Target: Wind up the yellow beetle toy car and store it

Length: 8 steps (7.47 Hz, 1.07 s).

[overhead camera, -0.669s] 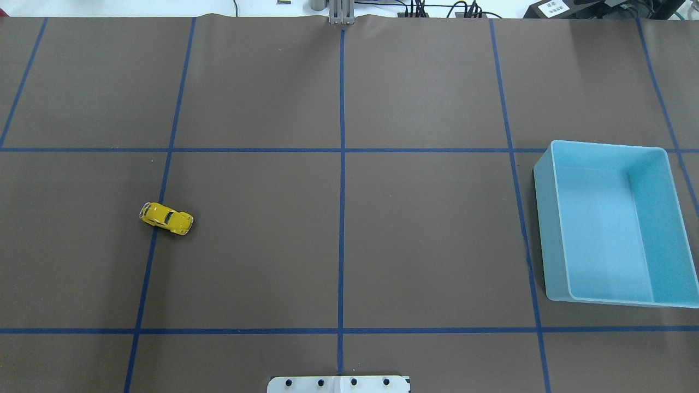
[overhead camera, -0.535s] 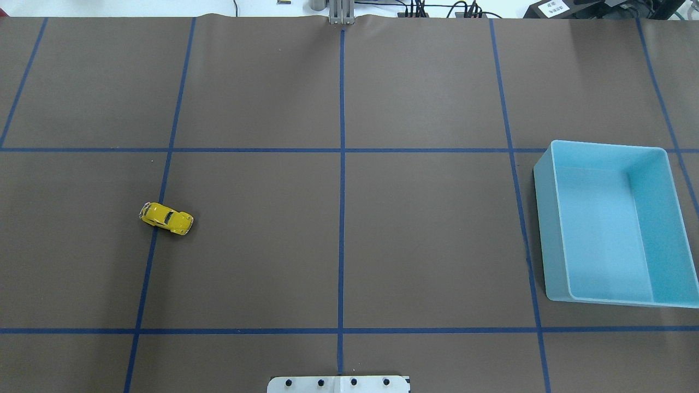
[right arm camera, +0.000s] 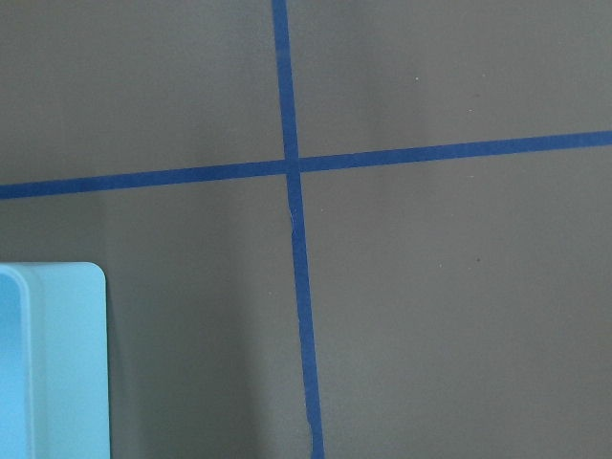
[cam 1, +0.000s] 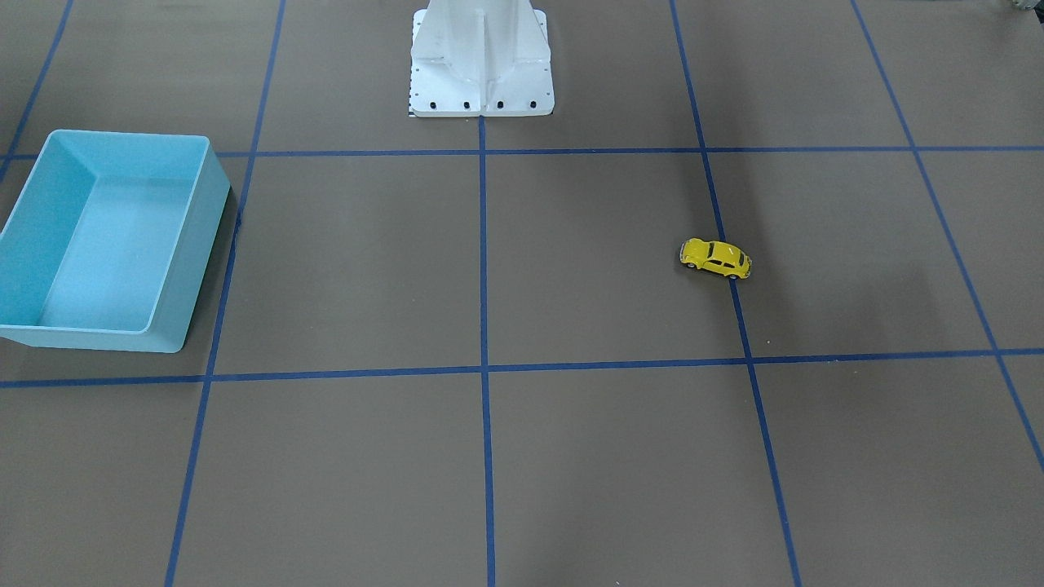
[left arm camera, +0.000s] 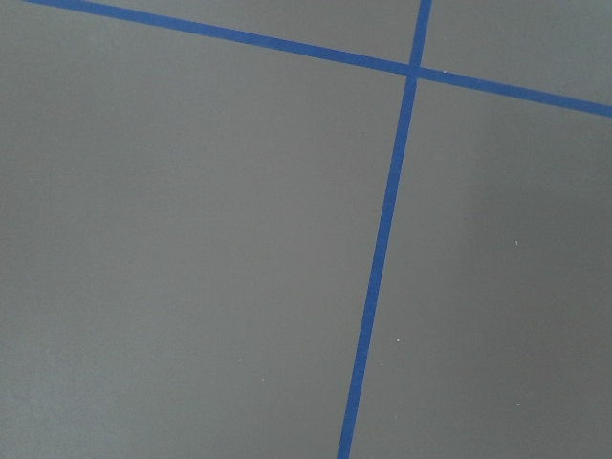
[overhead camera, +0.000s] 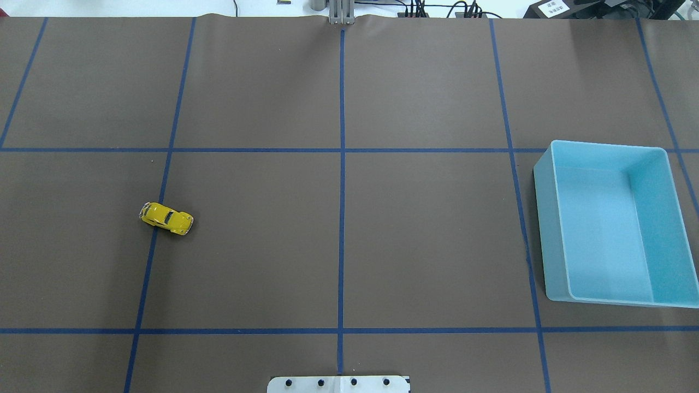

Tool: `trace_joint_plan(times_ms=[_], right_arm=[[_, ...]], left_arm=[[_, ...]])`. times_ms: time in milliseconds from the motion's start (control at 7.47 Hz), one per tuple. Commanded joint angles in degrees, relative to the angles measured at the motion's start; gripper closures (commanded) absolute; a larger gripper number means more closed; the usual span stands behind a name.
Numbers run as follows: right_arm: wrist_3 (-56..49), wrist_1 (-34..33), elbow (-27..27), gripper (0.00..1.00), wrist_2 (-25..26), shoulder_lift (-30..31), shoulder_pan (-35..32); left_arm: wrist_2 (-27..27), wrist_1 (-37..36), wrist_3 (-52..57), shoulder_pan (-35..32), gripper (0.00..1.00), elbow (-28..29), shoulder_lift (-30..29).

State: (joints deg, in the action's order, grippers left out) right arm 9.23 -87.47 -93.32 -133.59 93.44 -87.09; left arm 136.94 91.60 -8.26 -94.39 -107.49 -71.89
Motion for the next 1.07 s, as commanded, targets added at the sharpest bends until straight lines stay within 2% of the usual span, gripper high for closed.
trace_joint_plan(times_ms=[0,937], right_arm=[[0.0,0.02,-0.11,0.0,-0.01,0.33,-0.01],[0.0,-0.07,-0.11,0.0,-0.01,0.25,0.07]], left_arm=[[0.0,-0.02,0.0,0.0,0.0,0.0,-0.09],[0.09,0.68,0.09,0.35,0.0,-0.09,-0.44]])
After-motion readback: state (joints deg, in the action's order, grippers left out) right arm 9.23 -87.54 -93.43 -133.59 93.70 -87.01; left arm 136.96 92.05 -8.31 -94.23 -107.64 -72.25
